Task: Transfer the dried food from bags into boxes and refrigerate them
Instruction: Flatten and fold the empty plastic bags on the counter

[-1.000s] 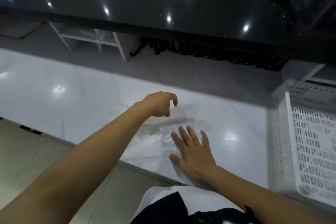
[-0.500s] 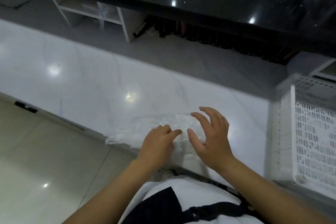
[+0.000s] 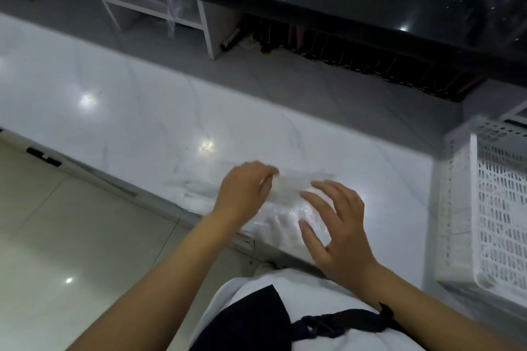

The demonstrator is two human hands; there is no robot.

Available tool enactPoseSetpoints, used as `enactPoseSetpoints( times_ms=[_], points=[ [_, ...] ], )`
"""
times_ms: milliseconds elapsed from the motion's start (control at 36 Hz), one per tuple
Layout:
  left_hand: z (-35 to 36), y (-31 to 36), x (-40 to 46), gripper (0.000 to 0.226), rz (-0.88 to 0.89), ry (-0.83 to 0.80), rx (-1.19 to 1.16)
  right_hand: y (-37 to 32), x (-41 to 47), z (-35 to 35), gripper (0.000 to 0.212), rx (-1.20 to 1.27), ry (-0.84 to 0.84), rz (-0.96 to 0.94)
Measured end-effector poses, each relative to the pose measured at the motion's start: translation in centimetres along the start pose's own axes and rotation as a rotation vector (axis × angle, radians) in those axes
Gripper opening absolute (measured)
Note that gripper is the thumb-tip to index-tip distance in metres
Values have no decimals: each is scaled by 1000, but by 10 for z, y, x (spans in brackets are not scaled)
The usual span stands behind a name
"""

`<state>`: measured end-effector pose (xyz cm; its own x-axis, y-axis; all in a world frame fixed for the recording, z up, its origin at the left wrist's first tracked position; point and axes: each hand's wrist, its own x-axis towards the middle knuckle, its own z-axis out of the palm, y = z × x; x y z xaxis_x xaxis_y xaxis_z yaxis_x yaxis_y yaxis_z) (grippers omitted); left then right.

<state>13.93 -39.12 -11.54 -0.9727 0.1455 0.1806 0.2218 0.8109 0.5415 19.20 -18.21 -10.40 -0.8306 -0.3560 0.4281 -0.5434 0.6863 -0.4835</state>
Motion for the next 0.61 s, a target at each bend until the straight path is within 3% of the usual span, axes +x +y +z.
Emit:
enactPoseSetpoints(
  times_ms=[56, 139, 250, 306, 472, 611],
  points=[
    [-11, -1, 30, 22, -34, -21, -2, -4, -5, -1, 33, 32, -21, -55],
    [-21, -6, 75, 25, -72, -119, 70, -6, -7, 3, 33, 64, -181, 20],
    [-23, -20, 121, 43, -160, -426, 77, -2, -1, 19, 54, -99, -523, 214],
    [-18, -30, 136, 47, -163, -528, 138, 0, 4, 29, 59, -178, -595, 235],
    [-7, -50, 154, 18, -154, -486, 202, -4, 13, 45, 64, -230, -618, 265],
    [-3, -56, 160, 17, -186, -455, 182, -2, 21, 54, 69, -265, -622, 290]
  ],
)
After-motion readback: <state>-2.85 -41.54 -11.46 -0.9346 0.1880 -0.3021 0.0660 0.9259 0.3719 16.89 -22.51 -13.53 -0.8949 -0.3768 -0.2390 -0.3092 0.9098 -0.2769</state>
